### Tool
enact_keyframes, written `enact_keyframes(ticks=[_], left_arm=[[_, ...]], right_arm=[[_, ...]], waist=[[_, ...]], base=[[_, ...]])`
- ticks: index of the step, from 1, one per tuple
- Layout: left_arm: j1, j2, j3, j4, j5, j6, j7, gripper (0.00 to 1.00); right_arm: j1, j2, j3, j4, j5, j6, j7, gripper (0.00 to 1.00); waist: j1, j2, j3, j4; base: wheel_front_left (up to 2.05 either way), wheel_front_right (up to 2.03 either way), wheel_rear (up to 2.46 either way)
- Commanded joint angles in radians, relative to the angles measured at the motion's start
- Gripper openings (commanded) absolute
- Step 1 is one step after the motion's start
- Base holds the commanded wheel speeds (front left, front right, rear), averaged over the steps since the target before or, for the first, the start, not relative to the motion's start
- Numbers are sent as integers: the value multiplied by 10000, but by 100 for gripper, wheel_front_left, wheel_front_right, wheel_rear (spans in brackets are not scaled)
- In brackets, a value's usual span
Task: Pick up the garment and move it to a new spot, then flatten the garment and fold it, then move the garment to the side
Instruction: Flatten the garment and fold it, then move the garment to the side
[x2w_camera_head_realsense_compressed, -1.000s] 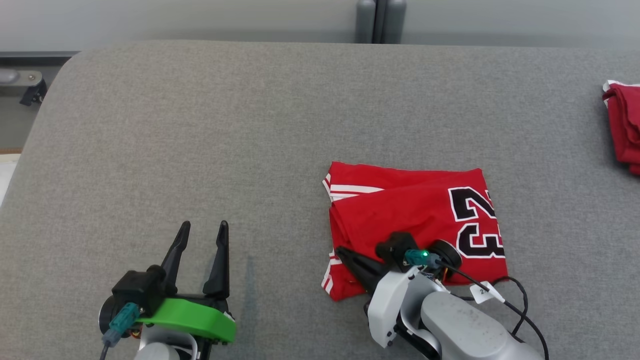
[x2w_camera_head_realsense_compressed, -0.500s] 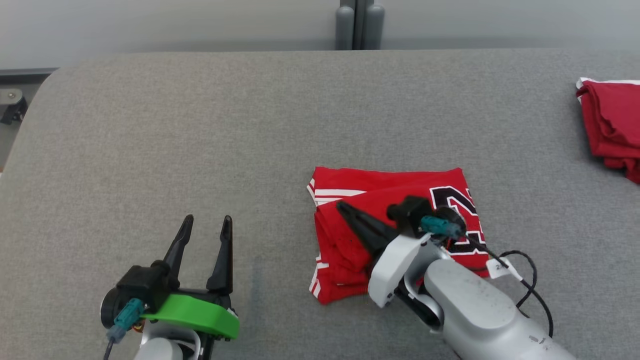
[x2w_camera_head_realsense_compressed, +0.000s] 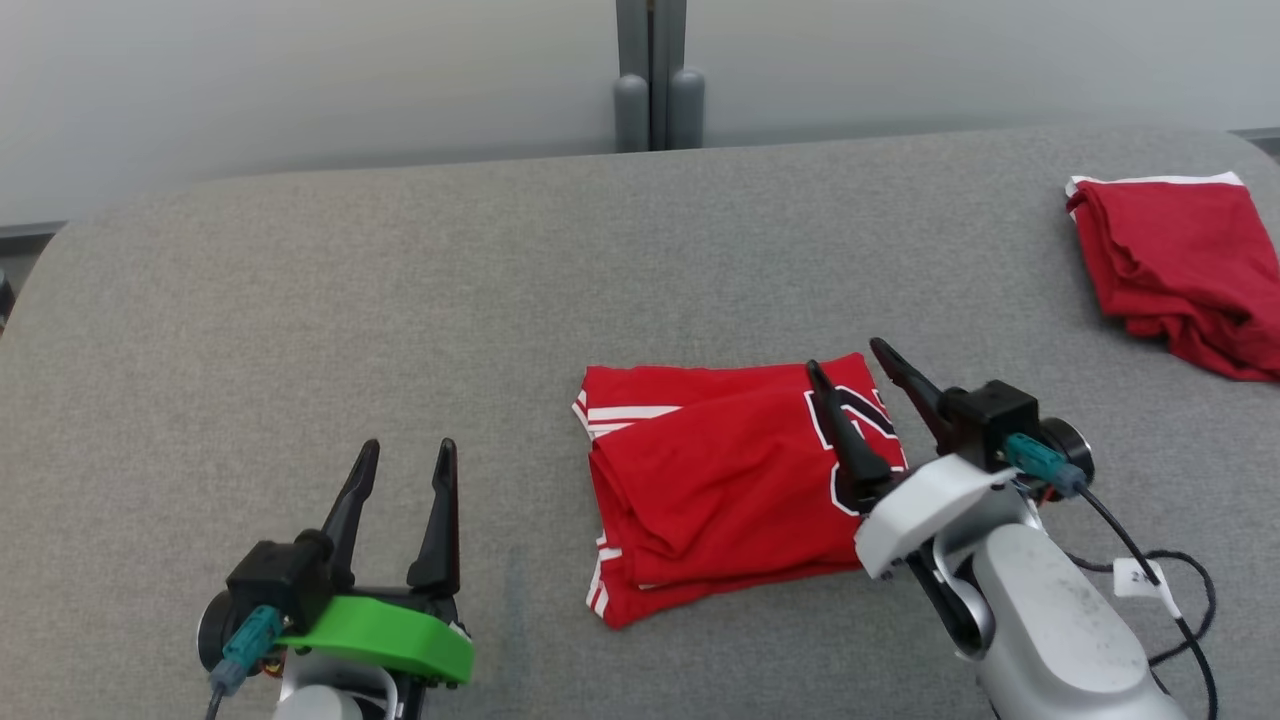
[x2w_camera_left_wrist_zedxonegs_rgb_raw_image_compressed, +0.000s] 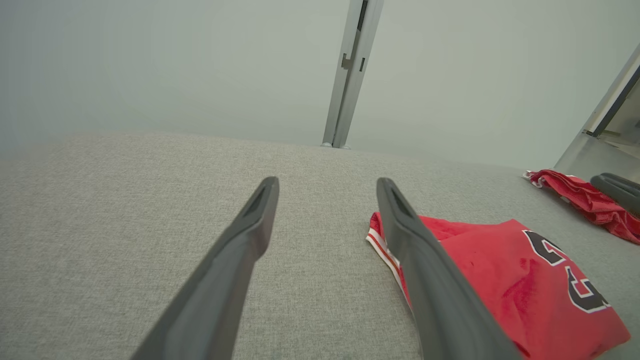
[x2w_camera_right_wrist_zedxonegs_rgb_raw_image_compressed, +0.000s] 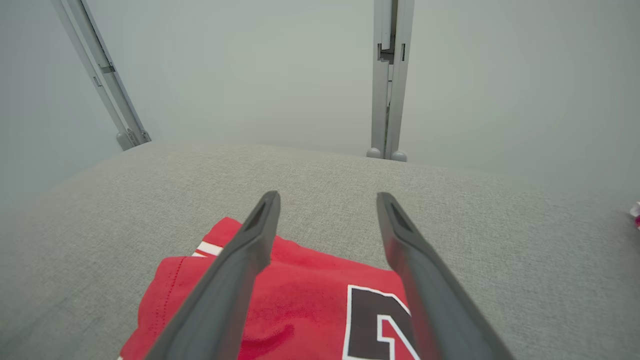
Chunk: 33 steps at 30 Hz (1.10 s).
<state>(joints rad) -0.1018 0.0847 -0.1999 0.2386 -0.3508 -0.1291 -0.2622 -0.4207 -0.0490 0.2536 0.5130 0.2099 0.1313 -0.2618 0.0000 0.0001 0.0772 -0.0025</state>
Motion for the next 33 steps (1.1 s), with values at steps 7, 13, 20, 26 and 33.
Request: enact_keyframes(ticks=[7, 13, 20, 26, 33], left_arm=[[713, -137, 496, -164, -12, -31, -32, 100], [1284, -205, 885, -391, 81, -31, -32, 100], [1659, -243, 952, -449, 138, -31, -32, 100], [1722, -268, 902, -409, 156, -31, -32, 100], [1743, -289, 871, -373, 171, -31, -32, 100]], right_arm=[[1758, -32, -1344, -1136, -303, -13, -39, 100], [2794, -30, -1914, -1760, -67, -13, -40, 100], [3111, -33, -2080, -1894, -89, -13, -40, 100], [3139, -33, -2234, -1798, -209, -13, -40, 100], [2852, -33, -2325, -1589, -399, -13, -41, 100]], waist=[[0, -1, -459, -245], [0, -1, -541, -326], [0, -1, -590, -384], [0, -1, -646, -342], [0, -1, -699, -277]], base=[[0, 0, 0], [0, 0, 0], [0, 0, 0], [0, 0, 0], [0, 0, 0]])
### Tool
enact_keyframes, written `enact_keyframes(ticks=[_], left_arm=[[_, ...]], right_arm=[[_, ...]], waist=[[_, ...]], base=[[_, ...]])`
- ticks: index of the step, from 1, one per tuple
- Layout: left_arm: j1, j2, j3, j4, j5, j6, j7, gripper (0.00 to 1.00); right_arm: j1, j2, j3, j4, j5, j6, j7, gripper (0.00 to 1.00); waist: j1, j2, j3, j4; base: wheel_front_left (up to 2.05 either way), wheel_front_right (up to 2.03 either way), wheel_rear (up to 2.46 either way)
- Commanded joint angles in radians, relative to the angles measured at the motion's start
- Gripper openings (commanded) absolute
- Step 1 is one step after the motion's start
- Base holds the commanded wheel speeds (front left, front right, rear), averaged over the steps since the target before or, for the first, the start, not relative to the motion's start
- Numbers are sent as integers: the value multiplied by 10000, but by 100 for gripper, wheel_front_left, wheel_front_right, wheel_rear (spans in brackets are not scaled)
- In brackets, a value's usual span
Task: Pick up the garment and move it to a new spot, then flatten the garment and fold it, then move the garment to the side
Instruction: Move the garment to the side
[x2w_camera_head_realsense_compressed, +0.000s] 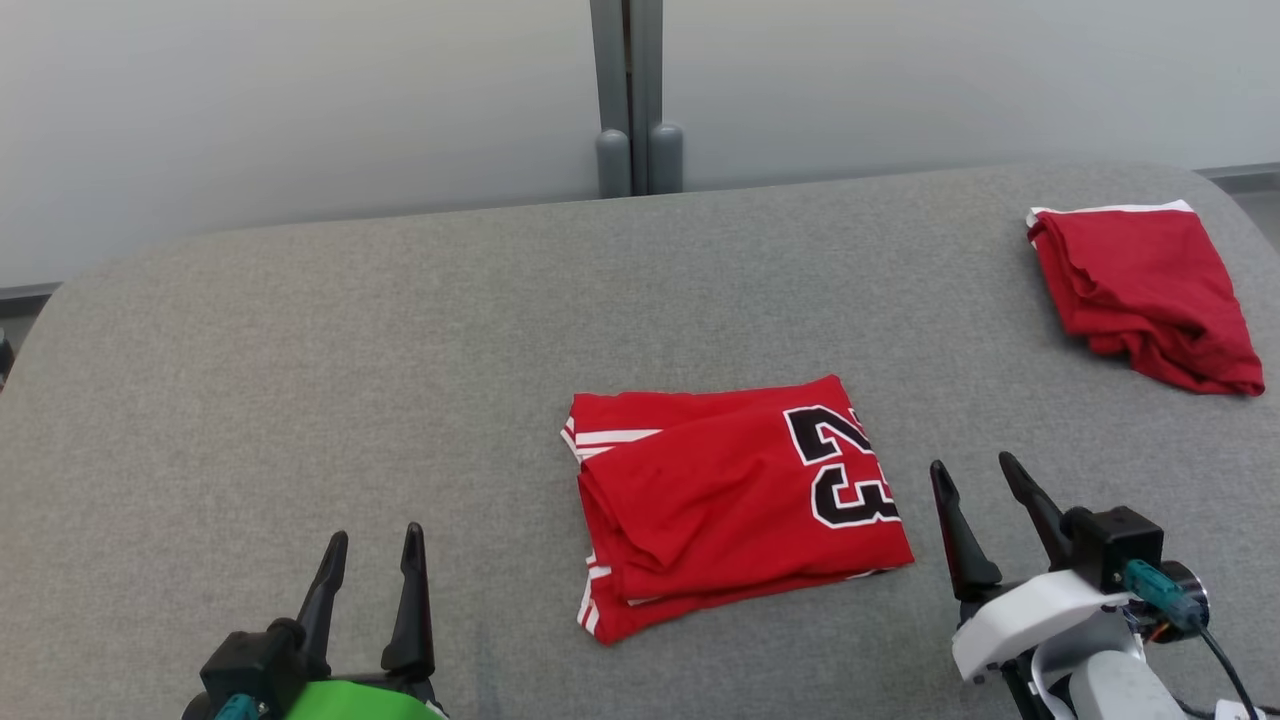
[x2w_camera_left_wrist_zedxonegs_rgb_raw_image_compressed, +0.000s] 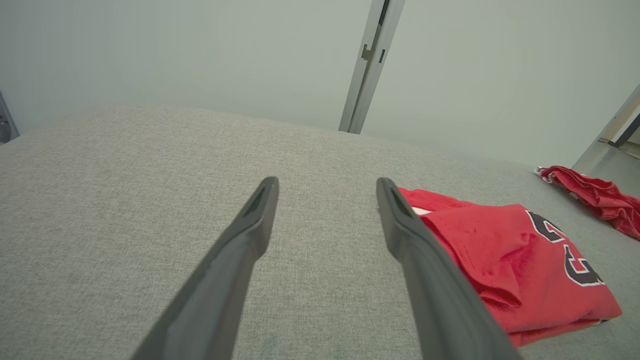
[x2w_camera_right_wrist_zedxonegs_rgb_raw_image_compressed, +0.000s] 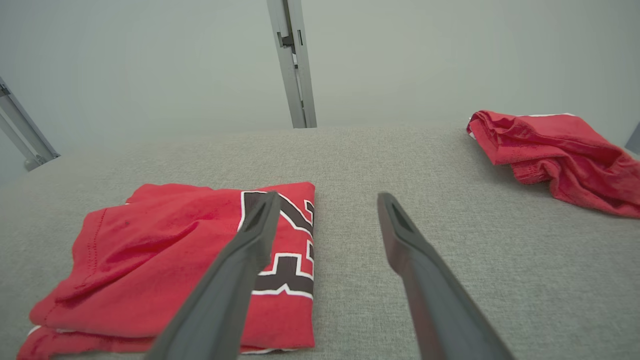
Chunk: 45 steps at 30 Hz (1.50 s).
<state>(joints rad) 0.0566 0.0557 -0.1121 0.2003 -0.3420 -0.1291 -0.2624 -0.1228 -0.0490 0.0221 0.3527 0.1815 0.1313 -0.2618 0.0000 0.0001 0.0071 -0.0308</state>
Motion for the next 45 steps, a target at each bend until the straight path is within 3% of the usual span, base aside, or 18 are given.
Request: enact_keyframes(ticks=[1, 6, 14, 26, 37, 39, 40, 41, 42, 45], left_arm=[[148, -1, -36, 28, 82, -31, -30, 100], [8, -3, -151, 95, 61, -31, -30, 100], [-298, -6, -104, 42, 93, -31, -30, 100], [-611, -19, 202, 16, 228, -31, -30, 100], [-850, -33, 290, -36, 281, -31, -30, 100], [-901, -36, 297, -54, 307, -31, -30, 100], [-921, -37, 291, -60, 314, -31, -30, 100], [-933, -36, 279, -62, 323, -31, -30, 100], [-938, -36, 268, -67, 338, -31, -30, 100], [-968, -39, 266, -89, 338, -31, -30, 100]], right_arm=[[-305, -33, -33, 80, -267, -13, -41, 100], [-1186, -32, -188, 601, -1024, -13, 452, 100], [-2488, -520, -116, 1162, -1863, -13, 2792, 100], [-3107, -1652, 1286, 1365, 264, -13, 5699, 100], [-3169, -1859, 2666, 1527, 1904, -6, 6311, 100], [-3305, -1836, 2875, 1642, 1959, -6, 6222, 48], [-3356, -1793, 3016, 1701, 2004, -6, 6184, 28], [-3408, -1752, 3113, 1754, 2039, -6, 6120, 20], [-3484, -1743, 3217, 1832, 2049, -4, 6047, 0], [-3733, -1769, 3371, 2002, 2010, -7, 5690, 0]], waist=[[0, -1, 4, 19], [0, -1, 79, 147], [0, -1, 570, 597], [0, -1, 1582, 1112], [0, -1, 1902, 1157], [0, -1, 1941, 1124], [0, -1, 1961, 1107], [0, -1, 1976, 1091], [0, -1, 1992, 1072], [0, -1, 2017, 978]], base=[[0, 0, 0], [0, 0, 0], [0, 0, 0], [0, 0, 0], [0, 0, 0], [0, 0, 0], [0, 0, 0], [0, 0, 0], [0, 0, 0], [0, 0, 0]])
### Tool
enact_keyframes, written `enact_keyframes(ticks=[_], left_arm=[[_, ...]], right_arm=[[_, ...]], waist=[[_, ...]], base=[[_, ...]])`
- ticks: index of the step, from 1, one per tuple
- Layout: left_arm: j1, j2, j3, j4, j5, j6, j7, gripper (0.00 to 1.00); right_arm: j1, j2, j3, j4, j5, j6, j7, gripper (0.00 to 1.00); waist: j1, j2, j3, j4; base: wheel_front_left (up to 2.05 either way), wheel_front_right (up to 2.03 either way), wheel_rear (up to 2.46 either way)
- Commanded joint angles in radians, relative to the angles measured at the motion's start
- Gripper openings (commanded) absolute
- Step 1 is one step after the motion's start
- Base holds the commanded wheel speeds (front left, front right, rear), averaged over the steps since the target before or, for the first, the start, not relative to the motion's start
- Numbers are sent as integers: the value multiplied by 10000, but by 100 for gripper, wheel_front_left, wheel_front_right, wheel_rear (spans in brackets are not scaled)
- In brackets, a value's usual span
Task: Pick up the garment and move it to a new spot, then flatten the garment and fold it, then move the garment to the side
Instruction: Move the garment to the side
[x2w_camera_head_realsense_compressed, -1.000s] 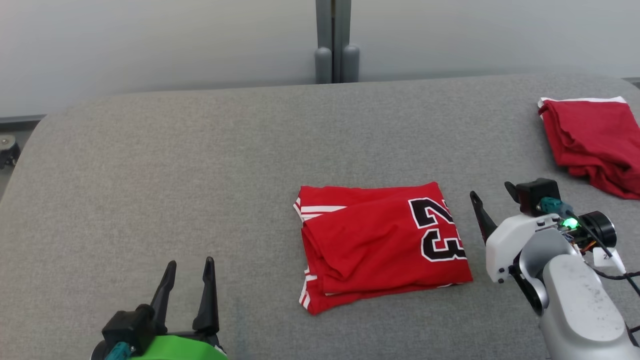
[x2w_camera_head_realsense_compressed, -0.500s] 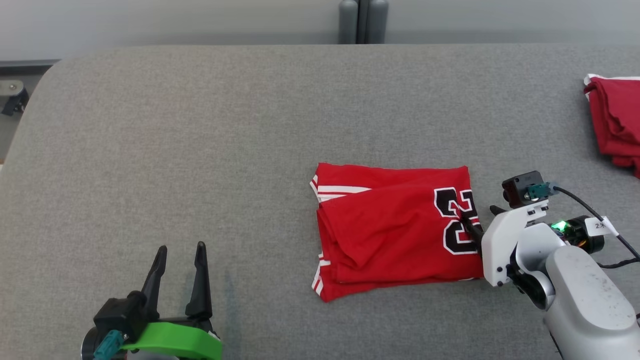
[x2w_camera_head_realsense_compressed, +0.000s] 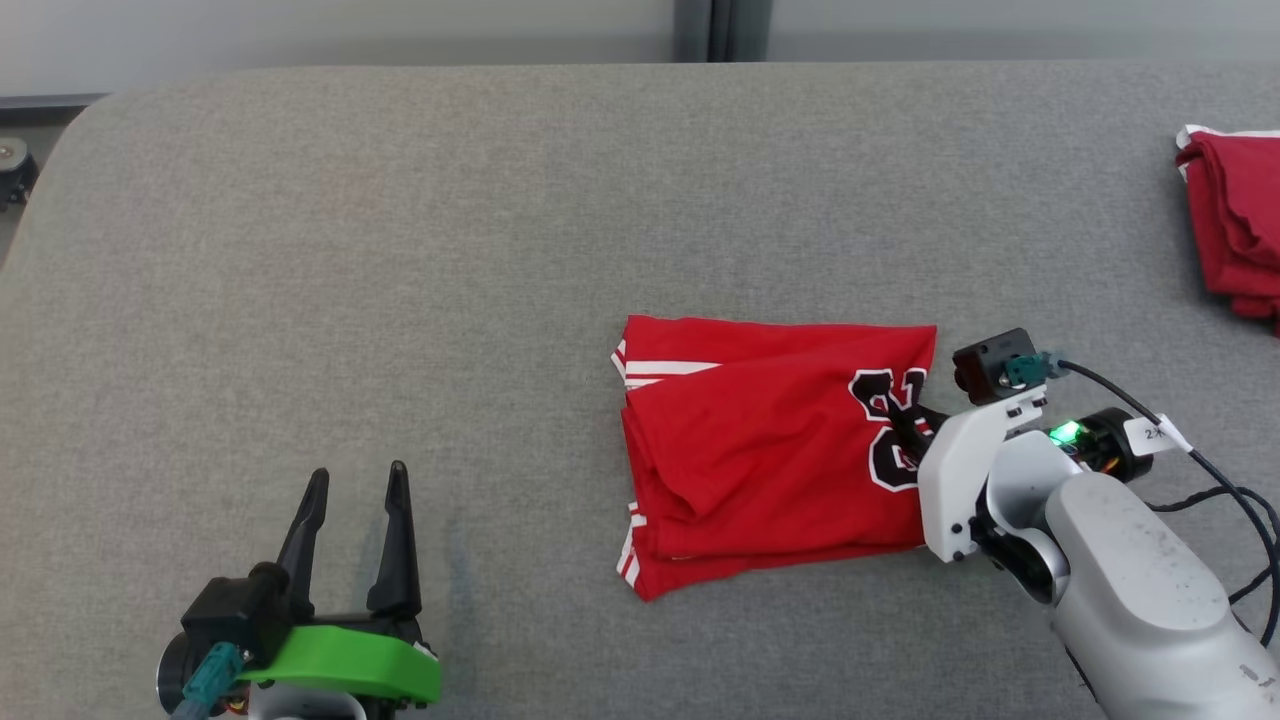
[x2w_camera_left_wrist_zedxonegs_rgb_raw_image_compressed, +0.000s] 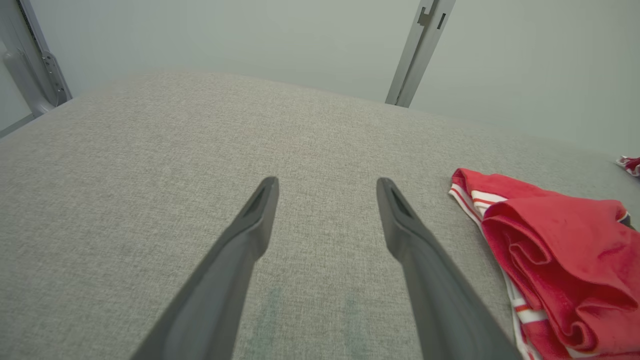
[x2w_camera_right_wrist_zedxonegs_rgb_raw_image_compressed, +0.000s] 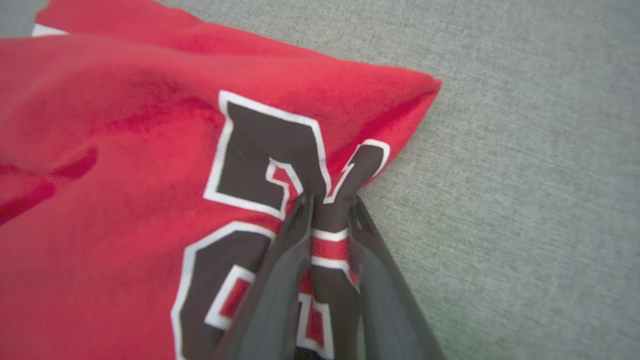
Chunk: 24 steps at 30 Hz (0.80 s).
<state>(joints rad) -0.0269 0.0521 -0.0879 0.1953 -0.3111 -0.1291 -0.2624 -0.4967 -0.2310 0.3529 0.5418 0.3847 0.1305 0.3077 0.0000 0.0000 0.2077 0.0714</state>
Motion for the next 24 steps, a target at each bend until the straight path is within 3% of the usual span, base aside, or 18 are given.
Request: enact_keyframes(ticks=[1, 6, 16, 24], left_arm=[[-140, -2, 17, -58, 44, -32, -30, 100], [-182, 2, -37, -142, 105, -32, -30, 100], [-414, 99, -405, -337, 202, -32, -30, 100], [-808, 292, -718, -546, 330, -32, -30, 100]], right_arm=[[-108, -5, 40, 166, -55, 1, -152, 0], [-610, -241, -250, 355, -213, -7, -691, 0], [-1127, -1123, -1066, -347, -539, -7, -569, 0], [-981, -1107, -1850, -1074, -717, -7, -358, 0]], waist=[[0, 0, 9, -98], [0, 0, -27, -498], [0, 0, 98, -1860], [0, 0, 628, -3151]], base=[[0, 0, 0], [0, 0, 0], [0, 0, 0], [0, 0, 0]])
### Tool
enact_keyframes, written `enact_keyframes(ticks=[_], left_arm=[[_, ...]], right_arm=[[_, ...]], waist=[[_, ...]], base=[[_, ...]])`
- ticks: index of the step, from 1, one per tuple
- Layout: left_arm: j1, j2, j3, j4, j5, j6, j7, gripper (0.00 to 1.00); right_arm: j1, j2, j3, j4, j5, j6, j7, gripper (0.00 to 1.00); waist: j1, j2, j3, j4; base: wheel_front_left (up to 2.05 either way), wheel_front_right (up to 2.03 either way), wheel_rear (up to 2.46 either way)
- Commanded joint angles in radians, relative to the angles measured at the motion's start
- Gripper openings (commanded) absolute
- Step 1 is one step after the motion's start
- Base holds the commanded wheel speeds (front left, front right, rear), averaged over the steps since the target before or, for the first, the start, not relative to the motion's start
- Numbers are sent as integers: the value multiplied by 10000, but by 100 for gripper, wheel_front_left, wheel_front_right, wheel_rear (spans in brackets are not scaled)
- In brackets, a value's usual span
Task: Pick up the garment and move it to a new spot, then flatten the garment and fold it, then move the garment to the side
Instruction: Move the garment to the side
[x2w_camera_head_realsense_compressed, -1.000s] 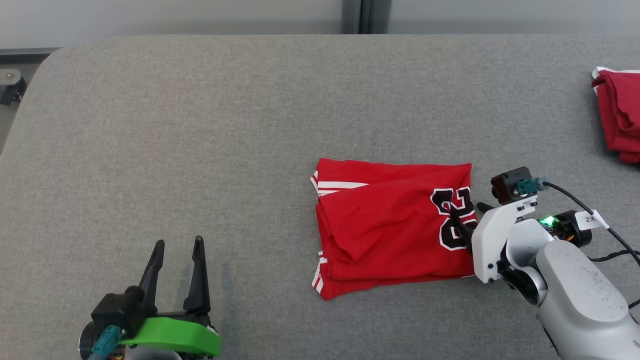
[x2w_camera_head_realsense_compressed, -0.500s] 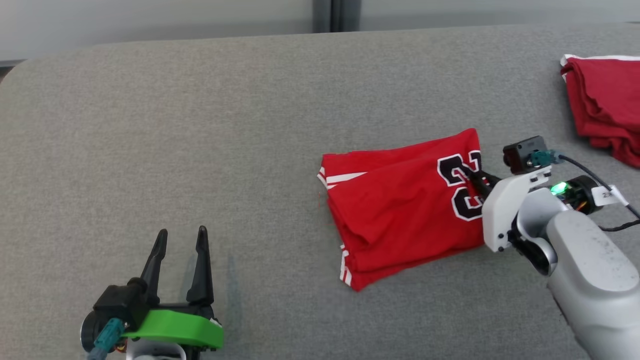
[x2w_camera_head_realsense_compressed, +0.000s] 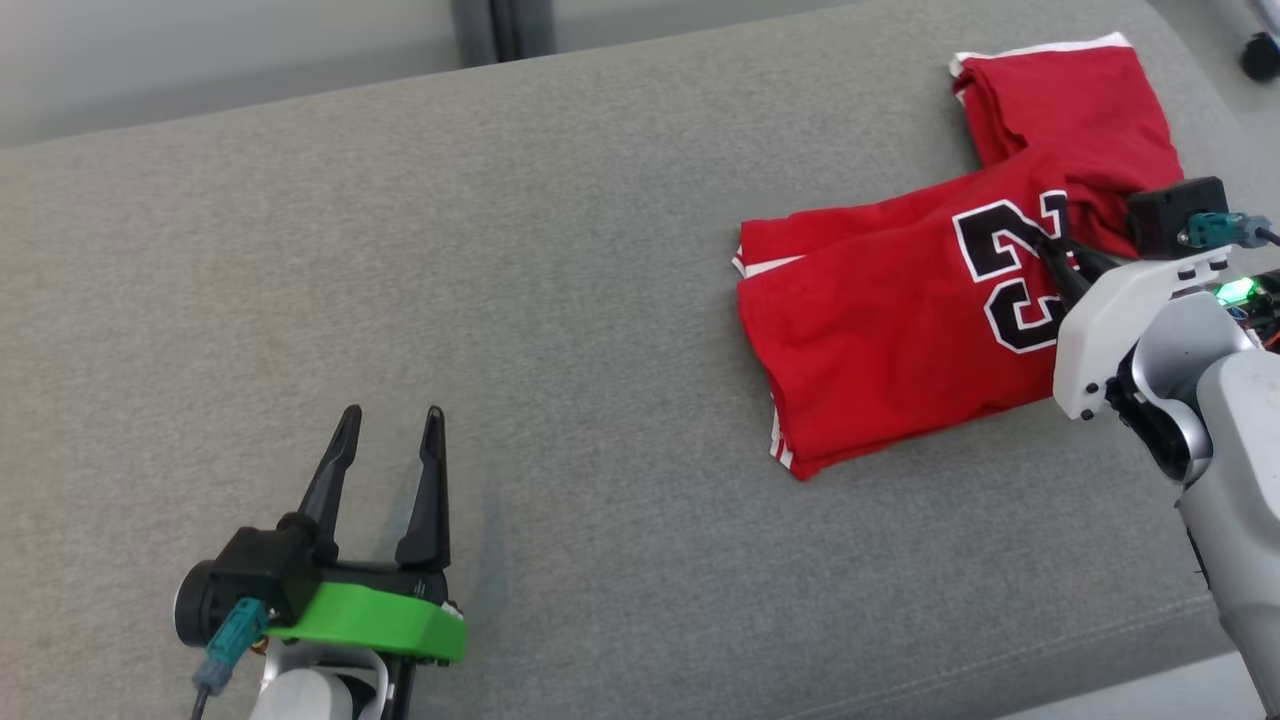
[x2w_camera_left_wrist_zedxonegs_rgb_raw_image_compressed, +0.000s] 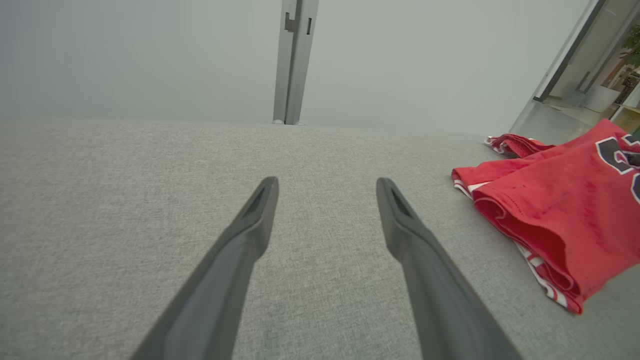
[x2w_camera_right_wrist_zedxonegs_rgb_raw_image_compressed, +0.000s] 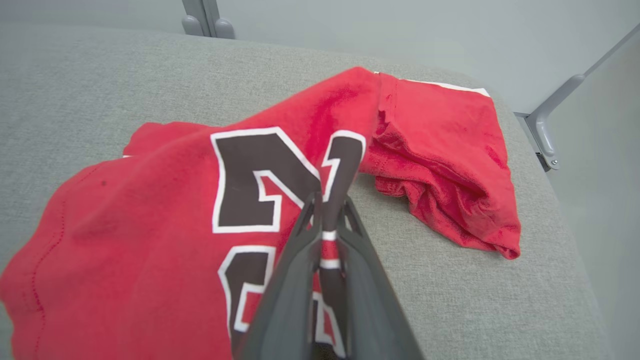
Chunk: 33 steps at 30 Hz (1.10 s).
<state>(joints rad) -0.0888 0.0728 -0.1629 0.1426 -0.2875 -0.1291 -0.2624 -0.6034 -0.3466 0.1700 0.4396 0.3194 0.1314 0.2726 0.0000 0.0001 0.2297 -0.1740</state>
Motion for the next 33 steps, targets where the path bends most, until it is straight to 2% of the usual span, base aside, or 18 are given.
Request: enact_keyframes(ticks=[1, 8, 14, 24, 29, 33], left_arm=[[-239, 121, -5, -42, 112, -32, -30, 100], [-638, 370, -364, 27, 152, -32, -30, 100], [-780, 484, -507, 86, 130, -32, -30, 100], [-866, 459, -635, 81, 31, -32, -30, 100], [-953, 441, -659, -4, 52, -32, -30, 100], [-1053, 379, -769, -34, 56, -32, -30, 100]], right_arm=[[106, 84, -82, -103, -85, -17, -6, 0], [232, 411, -414, -310, -264, -17, -143, 0], [145, 573, -501, -340, -356, -15, -218, 0], [-517, 734, -137, -480, -612, -15, -245, 0], [-1622, 832, 147, -264, -617, -17, -24, 0], [-2638, 702, -109, 250, -678, -17, 145, 0]], waist=[[0, -1, 492, -835], [0, -1, 900, -1558], [0, -1, 1006, -1754], [0, -1, 971, -1408], [0, -1, 1116, -1142], [0, -1, 1315, -834]], base=[[0, 0, 0], [0, 0, 0], [0, 0, 0], [0, 0, 0], [0, 0, 0], [0, 0, 0]])
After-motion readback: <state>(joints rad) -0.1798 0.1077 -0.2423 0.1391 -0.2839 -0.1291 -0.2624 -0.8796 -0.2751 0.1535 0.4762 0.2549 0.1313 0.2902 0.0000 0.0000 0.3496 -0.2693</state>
